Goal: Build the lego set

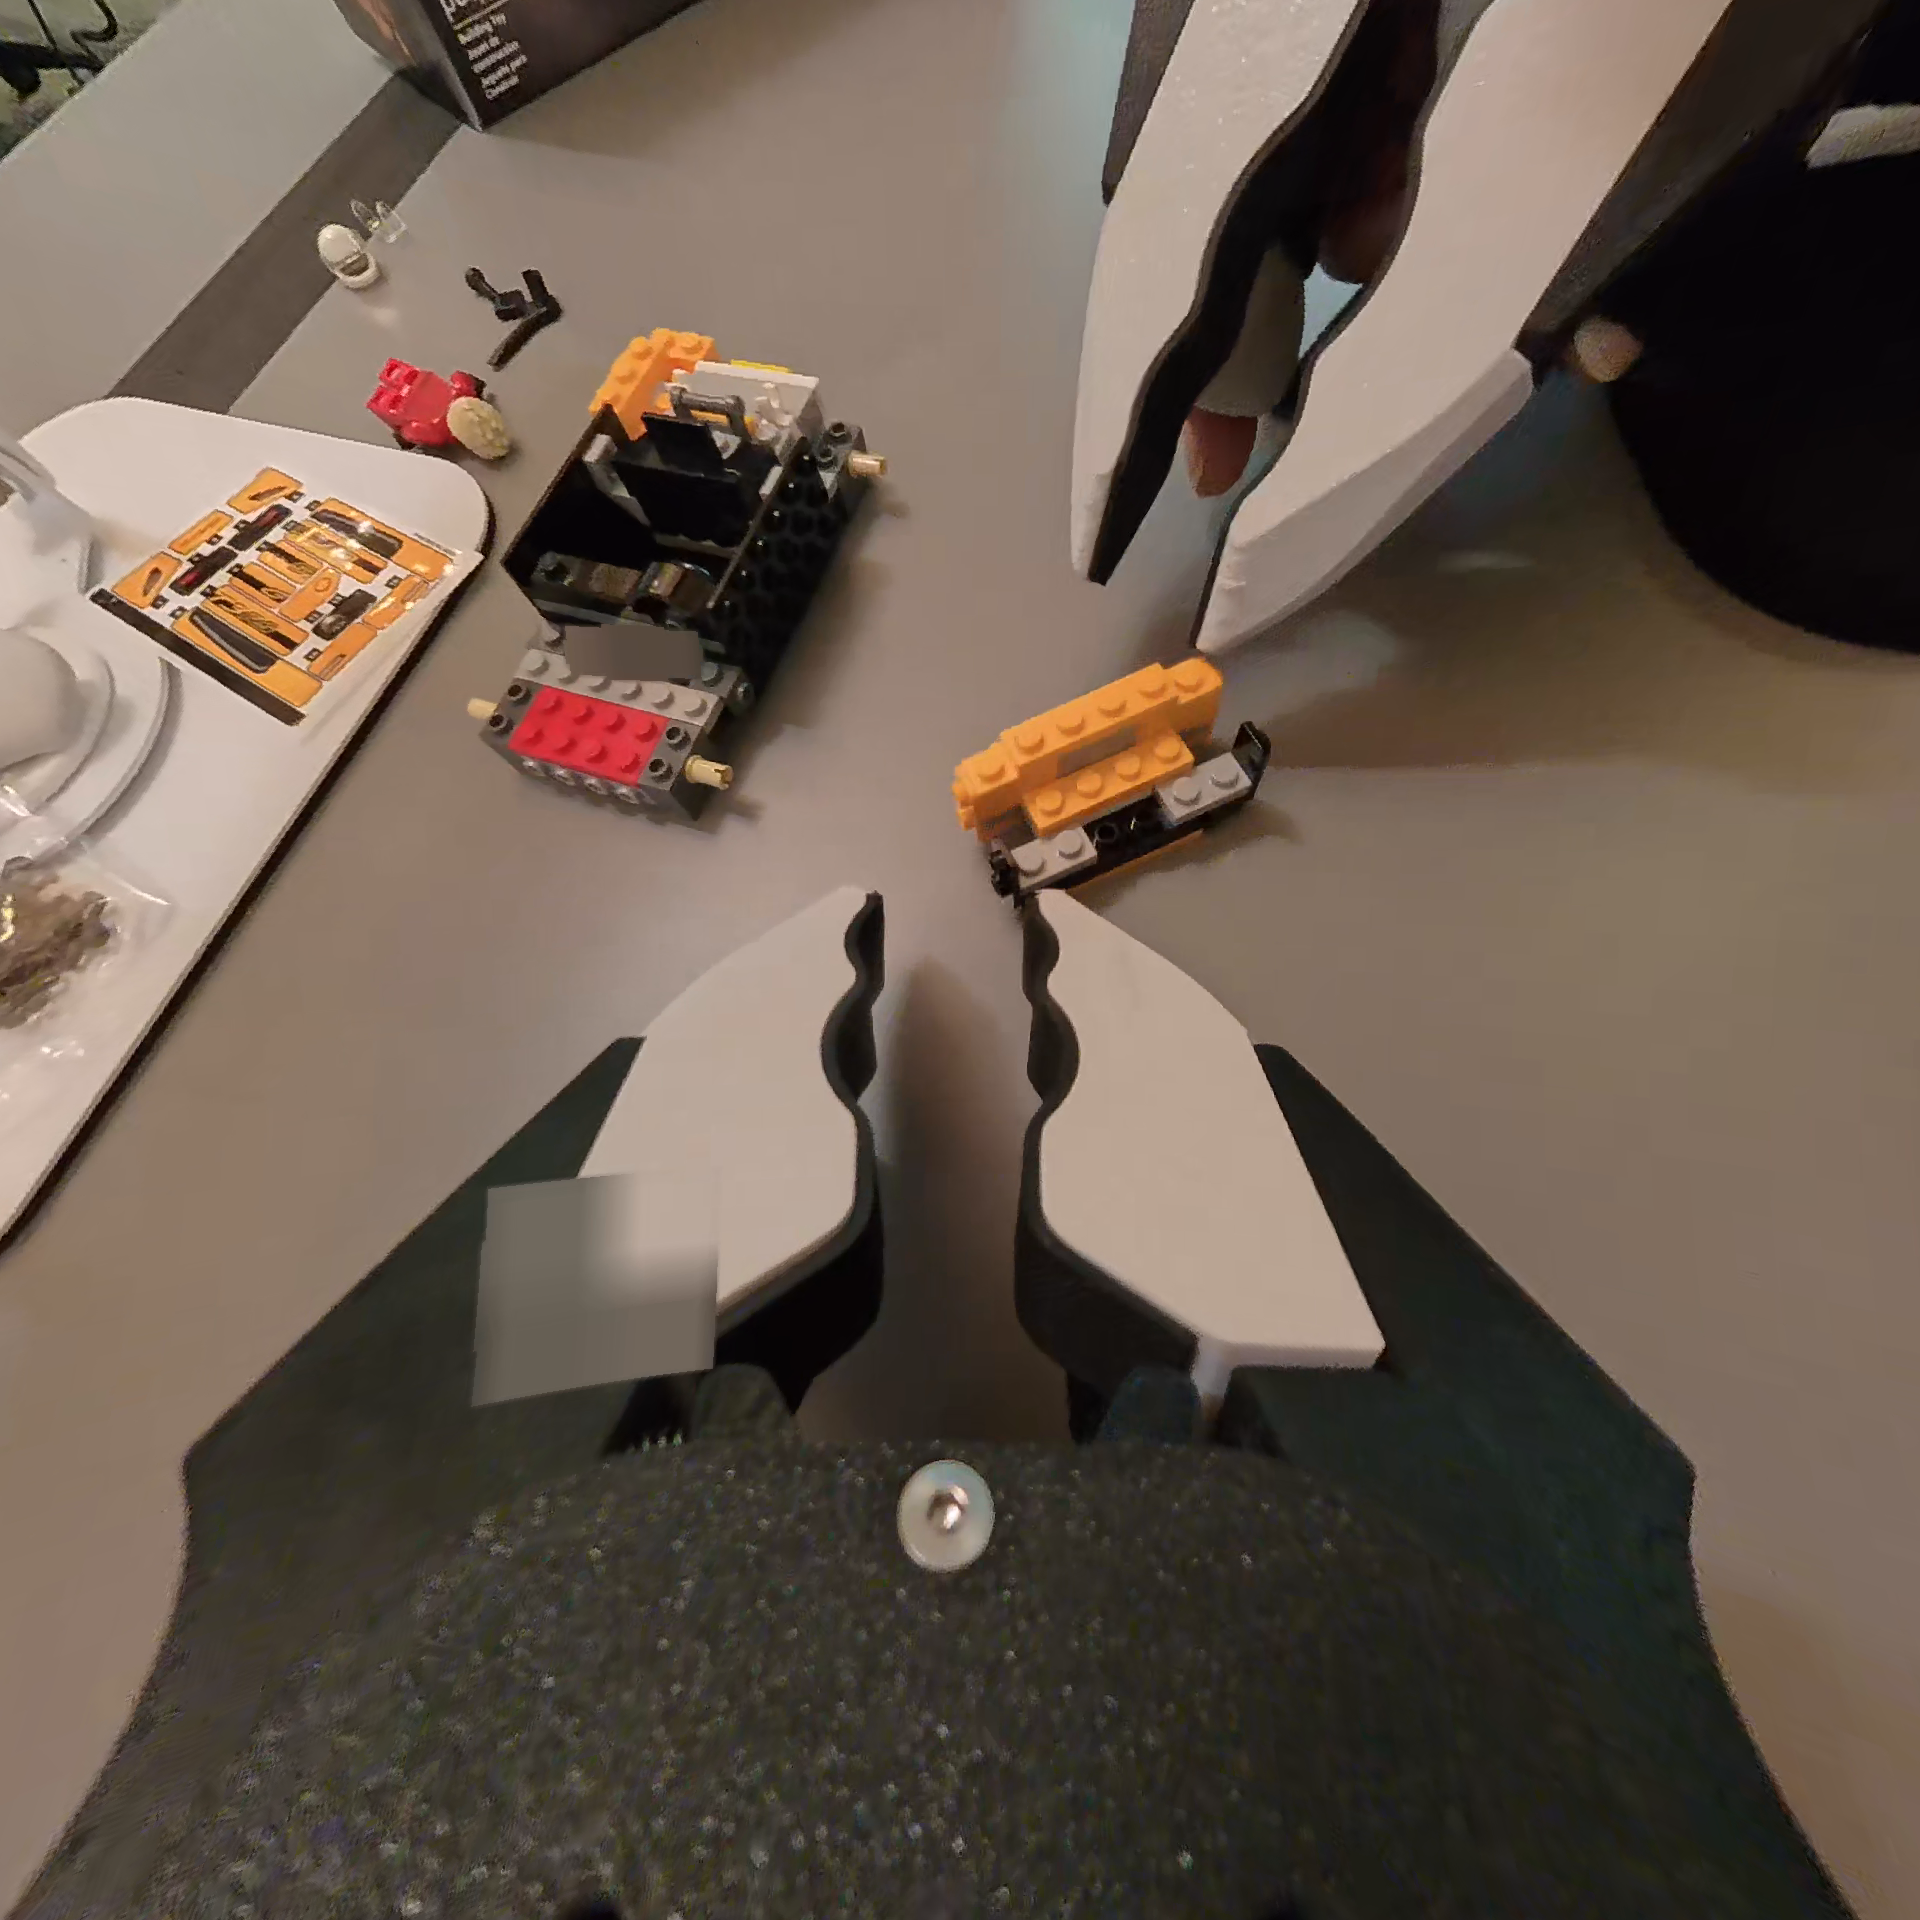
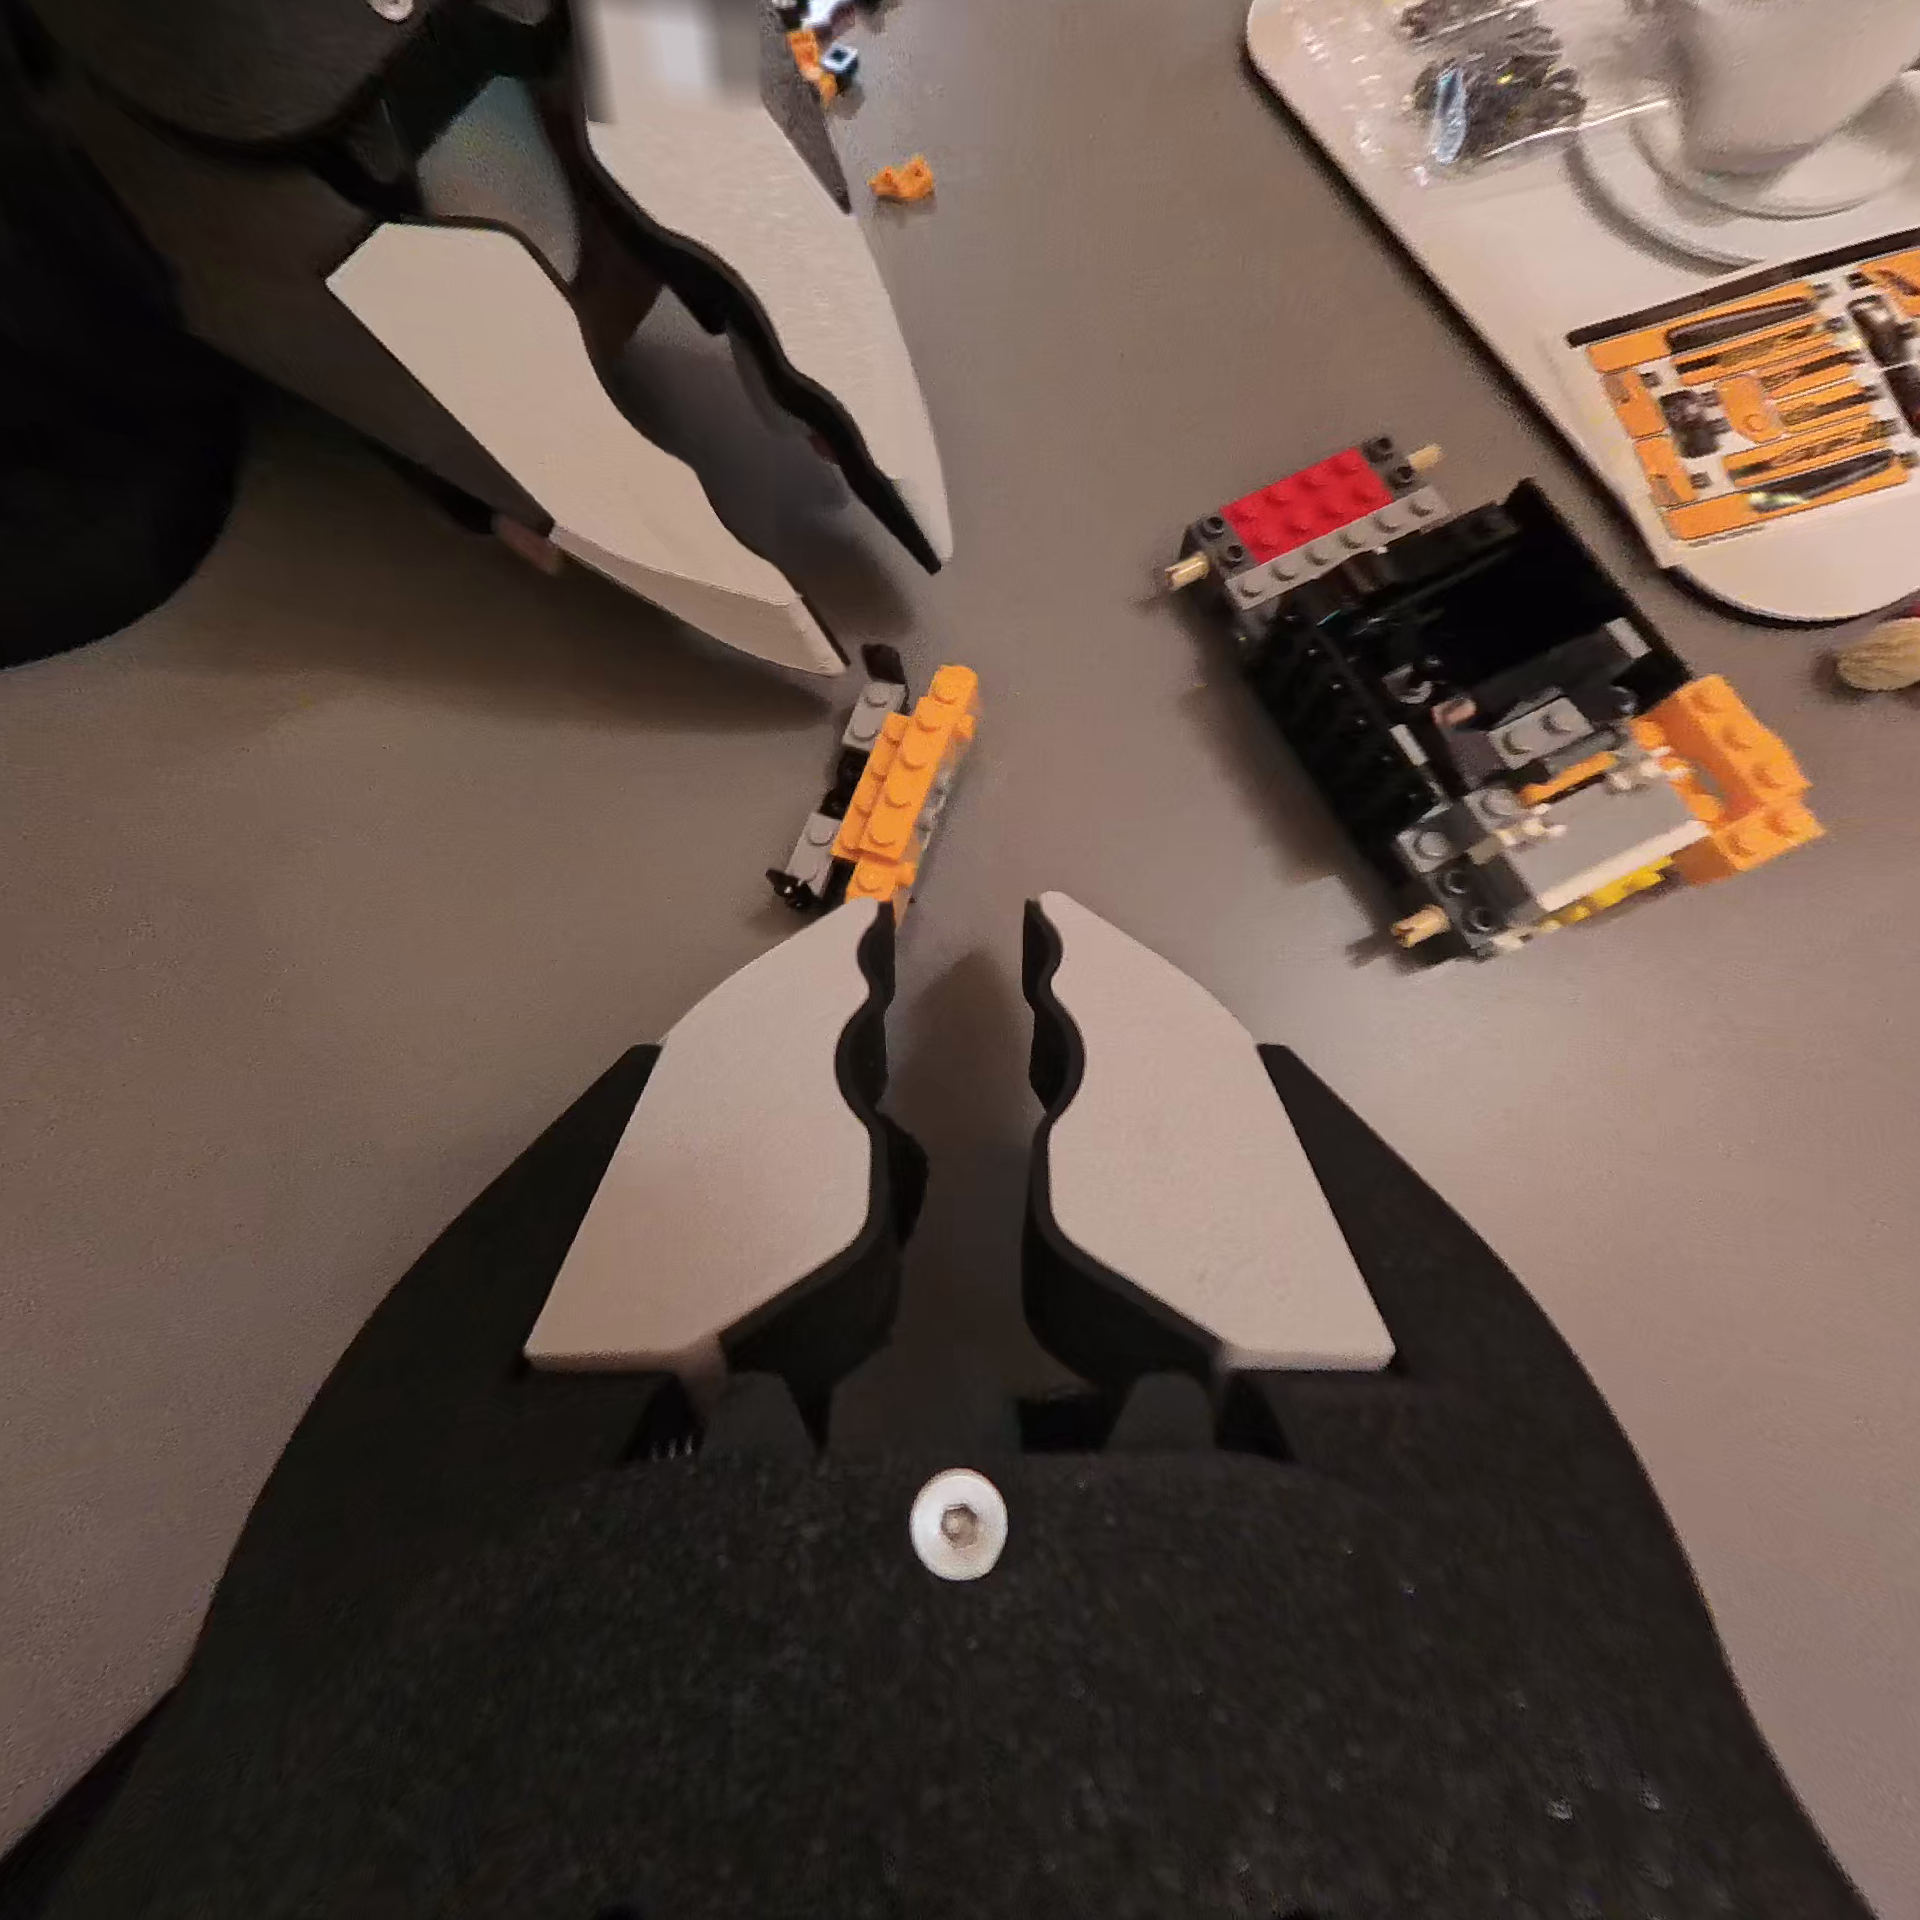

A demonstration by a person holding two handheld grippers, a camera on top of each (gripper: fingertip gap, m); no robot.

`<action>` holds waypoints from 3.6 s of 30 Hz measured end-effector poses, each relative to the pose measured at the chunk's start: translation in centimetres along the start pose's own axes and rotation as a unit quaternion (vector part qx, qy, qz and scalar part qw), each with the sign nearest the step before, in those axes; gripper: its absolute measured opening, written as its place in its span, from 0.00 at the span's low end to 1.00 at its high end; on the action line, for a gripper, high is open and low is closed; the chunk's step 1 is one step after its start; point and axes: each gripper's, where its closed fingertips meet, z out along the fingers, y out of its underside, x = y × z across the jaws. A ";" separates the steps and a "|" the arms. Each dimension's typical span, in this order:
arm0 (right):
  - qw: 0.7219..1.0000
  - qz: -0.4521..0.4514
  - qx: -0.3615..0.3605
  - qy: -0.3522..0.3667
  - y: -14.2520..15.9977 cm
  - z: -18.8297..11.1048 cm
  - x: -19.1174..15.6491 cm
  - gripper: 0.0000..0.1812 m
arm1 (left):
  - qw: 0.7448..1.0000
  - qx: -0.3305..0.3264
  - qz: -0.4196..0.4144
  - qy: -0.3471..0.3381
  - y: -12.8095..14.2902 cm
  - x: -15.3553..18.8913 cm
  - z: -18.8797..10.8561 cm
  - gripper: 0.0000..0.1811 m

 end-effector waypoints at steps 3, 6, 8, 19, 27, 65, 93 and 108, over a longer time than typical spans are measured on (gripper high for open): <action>0.999 0.007 0.030 0.004 -0.7 -0.3 0.4 0.13 | 1.000 0.010 -0.012 -0.005 -0.2 -0.3 -0.2 0.12; 0.997 -0.007 0.078 0.002 -1.8 -0.9 0.1 0.13 | 0.999 0.039 -0.025 -0.028 -1.0 -1.3 -0.8 0.12; 0.992 -0.023 0.125 0.015 -3.0 -1.8 0.4 0.14 | 0.994 0.087 -0.036 -0.062 -2.4 -2.7 -2.1 0.07; 0.929 0.015 0.336 0.153 -6.2 -7.9 5.1 0.00 | 0.863 0.326 -0.078 -0.379 -13.4 -16.3 -16.7 0.00; 0.911 -0.008 0.365 0.192 -6.6 -9.4 5.3 0.00 | 0.798 0.359 -0.121 -0.470 -17.5 -24.4 -18.5 0.00; 0.938 -0.015 0.318 0.139 -5.7 -6.5 4.1 0.01 | 0.809 0.333 -0.119 -0.470 -15.3 -26.9 -16.7 0.00; 0.944 -0.018 0.304 0.126 -5.4 -5.8 3.8 0.01 | 0.824 0.303 -0.133 -0.460 -13.8 -26.2 -14.1 0.00; 0.945 -0.019 0.304 0.123 -5.4 -5.8 3.7 0.01 | 0.821 0.313 -0.130 -0.460 -13.7 -25.2 -12.8 0.00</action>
